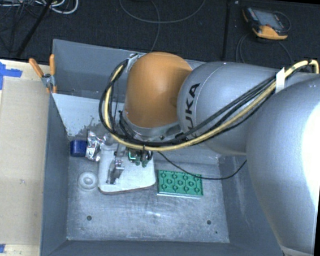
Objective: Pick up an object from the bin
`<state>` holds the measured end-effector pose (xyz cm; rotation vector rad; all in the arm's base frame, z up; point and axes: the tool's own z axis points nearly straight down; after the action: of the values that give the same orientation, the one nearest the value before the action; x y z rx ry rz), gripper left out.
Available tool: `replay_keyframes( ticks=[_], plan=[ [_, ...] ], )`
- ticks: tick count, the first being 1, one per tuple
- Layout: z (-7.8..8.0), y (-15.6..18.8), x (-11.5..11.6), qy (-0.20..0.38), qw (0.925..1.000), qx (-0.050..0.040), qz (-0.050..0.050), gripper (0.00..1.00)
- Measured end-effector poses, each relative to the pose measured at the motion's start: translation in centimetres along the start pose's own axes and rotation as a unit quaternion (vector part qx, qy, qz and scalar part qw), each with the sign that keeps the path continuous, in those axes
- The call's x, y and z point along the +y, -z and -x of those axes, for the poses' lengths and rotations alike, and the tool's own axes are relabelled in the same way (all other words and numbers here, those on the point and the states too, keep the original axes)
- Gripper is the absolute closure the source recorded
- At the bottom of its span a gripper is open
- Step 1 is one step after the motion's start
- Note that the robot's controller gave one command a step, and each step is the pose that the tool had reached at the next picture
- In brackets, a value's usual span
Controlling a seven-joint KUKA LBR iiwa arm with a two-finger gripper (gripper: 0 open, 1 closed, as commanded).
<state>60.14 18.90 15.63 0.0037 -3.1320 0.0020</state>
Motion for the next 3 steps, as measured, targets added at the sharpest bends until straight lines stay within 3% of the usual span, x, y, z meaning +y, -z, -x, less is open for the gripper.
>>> replay_keyframes(
  ticks=[1, 2, 3],
  plan=[
    [-5.5, -7.2, -6.1, -0.03, 0.9996, 0.0013, -0.001, 0.0],
    [-3.3, -1.1, -10.7, 0.348, 0.9373, -0.0064, -0.001, 0.0],
    [-1.3, -5.7, -14.9, 0.451, 0.8926, -0.0119, -0.004, 0.0]
  ],
)
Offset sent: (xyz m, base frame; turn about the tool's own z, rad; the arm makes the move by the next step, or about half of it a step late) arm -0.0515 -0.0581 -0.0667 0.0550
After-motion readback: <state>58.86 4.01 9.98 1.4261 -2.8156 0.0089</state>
